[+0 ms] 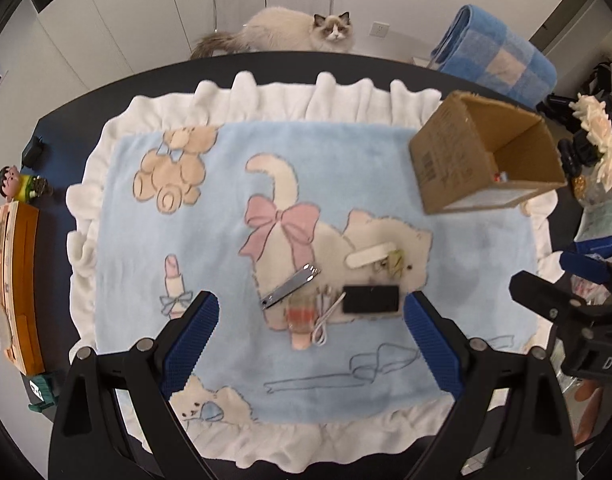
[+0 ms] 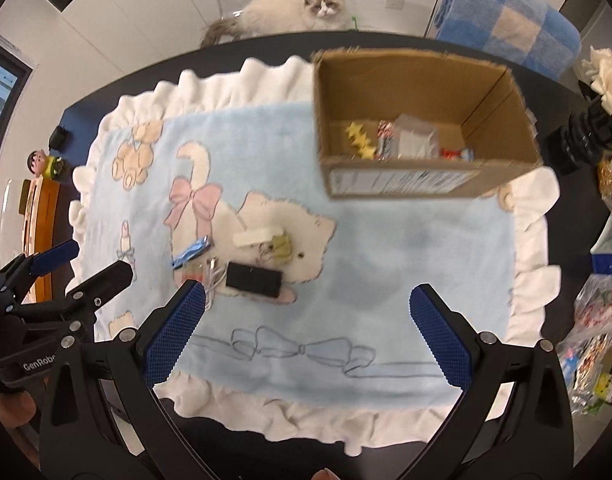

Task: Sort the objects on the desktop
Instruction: 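Move both empty tools back over the remaining items on the blanket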

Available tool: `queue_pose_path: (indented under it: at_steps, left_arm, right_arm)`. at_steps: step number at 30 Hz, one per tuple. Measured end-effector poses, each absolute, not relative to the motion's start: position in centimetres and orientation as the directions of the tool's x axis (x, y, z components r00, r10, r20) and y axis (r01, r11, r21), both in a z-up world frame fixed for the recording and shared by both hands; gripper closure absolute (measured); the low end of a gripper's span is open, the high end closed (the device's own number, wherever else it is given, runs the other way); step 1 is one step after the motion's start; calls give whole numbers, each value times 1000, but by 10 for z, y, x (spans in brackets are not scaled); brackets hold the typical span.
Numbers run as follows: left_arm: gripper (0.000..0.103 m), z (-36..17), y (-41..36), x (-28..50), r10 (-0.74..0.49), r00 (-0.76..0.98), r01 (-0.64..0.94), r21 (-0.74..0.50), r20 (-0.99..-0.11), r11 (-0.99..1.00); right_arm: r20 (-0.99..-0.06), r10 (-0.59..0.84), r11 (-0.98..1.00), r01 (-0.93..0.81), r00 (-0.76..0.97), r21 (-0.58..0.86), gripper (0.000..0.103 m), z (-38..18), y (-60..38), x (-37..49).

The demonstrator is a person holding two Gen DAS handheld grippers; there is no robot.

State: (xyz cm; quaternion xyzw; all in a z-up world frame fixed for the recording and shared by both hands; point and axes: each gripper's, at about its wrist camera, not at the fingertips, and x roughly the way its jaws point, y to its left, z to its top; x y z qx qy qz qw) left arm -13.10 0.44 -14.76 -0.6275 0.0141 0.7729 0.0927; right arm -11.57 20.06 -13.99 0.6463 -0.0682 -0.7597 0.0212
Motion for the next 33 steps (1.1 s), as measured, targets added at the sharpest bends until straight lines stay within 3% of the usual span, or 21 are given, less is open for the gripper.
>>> queue_pose_path:
  at_steps: [19,33]
  left_arm:
    - [10,-217,-46,-90,130,-113,-98,-119,-985,-988]
    - [10,-256,-30,-102,130,-61,-112,-122,-990,-986]
  right_arm:
    - [-989,-117,-993,17,-91,116,0,-202,149,-88]
    - [-993,-110,-993,46,-43,108,0,-241,149,-101]
